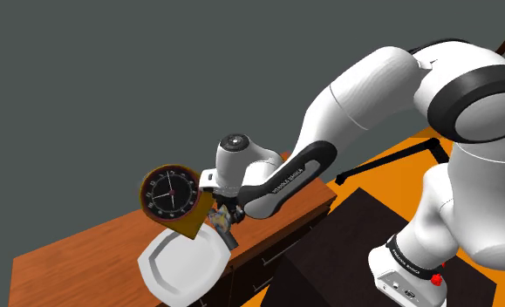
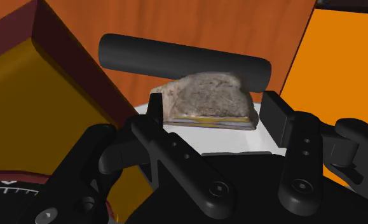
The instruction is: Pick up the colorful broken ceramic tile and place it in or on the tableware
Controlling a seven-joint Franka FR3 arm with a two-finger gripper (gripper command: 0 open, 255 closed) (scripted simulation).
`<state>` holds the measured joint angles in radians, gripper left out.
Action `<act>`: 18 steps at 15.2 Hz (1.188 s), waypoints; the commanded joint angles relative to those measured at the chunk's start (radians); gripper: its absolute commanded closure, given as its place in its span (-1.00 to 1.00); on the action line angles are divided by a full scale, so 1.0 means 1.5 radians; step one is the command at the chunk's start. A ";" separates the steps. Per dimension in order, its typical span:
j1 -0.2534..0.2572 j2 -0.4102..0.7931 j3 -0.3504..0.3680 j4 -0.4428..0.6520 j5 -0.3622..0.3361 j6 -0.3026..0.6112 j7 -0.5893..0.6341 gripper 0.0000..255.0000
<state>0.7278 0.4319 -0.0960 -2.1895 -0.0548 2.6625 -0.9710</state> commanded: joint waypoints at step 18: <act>0.087 0.184 0.025 0.258 -0.003 -0.081 0.117 1.00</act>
<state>0.8670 0.6826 -0.0478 -1.8031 -0.0580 2.5349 -0.7974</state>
